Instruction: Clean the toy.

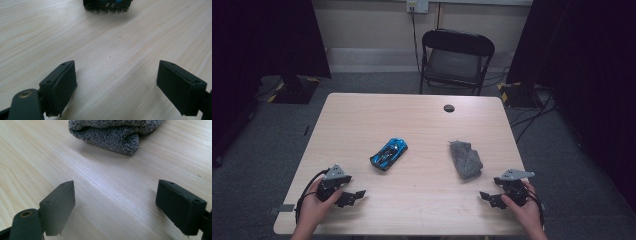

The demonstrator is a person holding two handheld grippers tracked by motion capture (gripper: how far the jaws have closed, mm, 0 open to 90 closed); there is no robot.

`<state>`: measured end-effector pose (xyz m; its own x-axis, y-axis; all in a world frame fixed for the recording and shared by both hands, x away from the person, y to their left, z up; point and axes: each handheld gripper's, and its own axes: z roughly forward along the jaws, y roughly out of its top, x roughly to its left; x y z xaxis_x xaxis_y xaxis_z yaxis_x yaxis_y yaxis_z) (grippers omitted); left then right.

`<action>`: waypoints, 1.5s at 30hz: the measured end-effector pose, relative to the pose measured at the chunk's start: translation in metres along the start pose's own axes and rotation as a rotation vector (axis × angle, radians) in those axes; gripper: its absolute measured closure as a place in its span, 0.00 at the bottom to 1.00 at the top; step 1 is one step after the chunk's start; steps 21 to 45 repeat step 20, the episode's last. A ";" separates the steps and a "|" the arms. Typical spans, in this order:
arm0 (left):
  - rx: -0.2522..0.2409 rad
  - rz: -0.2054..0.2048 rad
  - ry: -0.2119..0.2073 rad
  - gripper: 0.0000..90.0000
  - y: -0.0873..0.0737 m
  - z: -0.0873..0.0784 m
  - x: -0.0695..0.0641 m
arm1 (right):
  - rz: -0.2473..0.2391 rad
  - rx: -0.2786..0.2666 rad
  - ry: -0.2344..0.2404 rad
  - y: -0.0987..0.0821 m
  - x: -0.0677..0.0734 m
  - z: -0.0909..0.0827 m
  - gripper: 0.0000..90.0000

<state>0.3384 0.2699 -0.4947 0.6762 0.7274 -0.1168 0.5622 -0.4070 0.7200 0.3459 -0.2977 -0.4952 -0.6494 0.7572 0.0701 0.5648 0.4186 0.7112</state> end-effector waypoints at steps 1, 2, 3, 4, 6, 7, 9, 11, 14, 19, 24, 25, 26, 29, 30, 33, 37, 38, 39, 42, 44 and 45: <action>-0.002 0.011 0.000 0.17 -0.001 0.000 0.000 | -0.001 -0.002 -0.001 0.000 0.000 0.000 0.17; -0.003 0.021 0.003 0.17 -0.001 0.000 -0.001 | -0.002 -0.004 -0.003 -0.001 0.000 0.000 0.17; -0.001 0.035 0.006 0.16 -0.002 0.000 -0.001 | -0.005 -0.006 -0.007 -0.001 0.001 0.000 0.17; 0.000 0.043 0.008 0.16 -0.002 0.001 -0.002 | -0.013 -0.007 -0.012 -0.001 0.001 0.001 0.17; 0.002 0.055 0.012 0.16 -0.002 0.001 -0.003 | -0.033 -0.013 -0.029 -0.002 0.003 0.001 0.17; -0.002 0.062 0.011 0.16 -0.003 0.001 -0.003 | -0.041 -0.013 -0.036 -0.003 0.004 0.002 0.17; -0.008 0.062 0.010 0.16 -0.004 0.001 -0.002 | -0.042 -0.023 -0.039 -0.004 0.004 0.002 0.17; -0.015 0.074 0.008 0.16 -0.005 0.001 -0.002 | -0.040 -0.028 -0.043 -0.005 0.003 0.002 0.17; -0.016 0.102 0.009 0.15 -0.006 0.001 -0.003 | -0.042 -0.028 -0.042 -0.005 0.002 0.002 0.16; -0.005 0.131 0.015 0.14 -0.006 0.002 -0.004 | -0.045 -0.029 -0.040 -0.005 0.001 0.002 0.16; -0.006 0.130 0.016 0.14 -0.006 0.002 -0.004 | -0.045 -0.028 -0.041 -0.005 0.001 0.002 0.16; -0.006 0.130 0.016 0.14 -0.006 0.002 -0.004 | -0.045 -0.028 -0.041 -0.005 0.001 0.002 0.16; -0.006 0.130 0.016 0.14 -0.006 0.002 -0.004 | -0.045 -0.028 -0.041 -0.005 0.001 0.002 0.16; -0.006 0.130 0.016 0.14 -0.006 0.002 -0.004 | -0.045 -0.028 -0.041 -0.005 0.001 0.002 0.16; -0.006 0.130 0.016 0.14 -0.006 0.002 -0.004 | -0.045 -0.028 -0.041 -0.005 0.001 0.002 0.16; -0.006 0.130 0.016 0.14 -0.006 0.002 -0.004 | -0.045 -0.028 -0.041 -0.005 0.001 0.002 0.16; -0.006 0.130 0.016 0.14 -0.006 0.002 -0.004 | -0.045 -0.028 -0.041 -0.005 0.001 0.002 0.16; -0.006 0.130 0.016 0.14 -0.006 0.002 -0.004 | -0.045 -0.028 -0.041 -0.005 0.001 0.002 0.16; -0.006 0.130 0.016 0.14 -0.006 0.002 -0.004 | -0.045 -0.028 -0.041 -0.005 0.001 0.002 0.16; -0.006 0.130 0.016 0.14 -0.006 0.002 -0.004 | -0.045 -0.028 -0.041 -0.005 0.001 0.002 0.16; -0.006 0.130 0.016 0.14 -0.006 0.002 -0.004 | -0.045 -0.028 -0.041 -0.005 0.001 0.002 0.16; -0.006 0.130 0.016 0.14 -0.006 0.002 -0.004 | -0.045 -0.028 -0.041 -0.005 0.001 0.002 0.16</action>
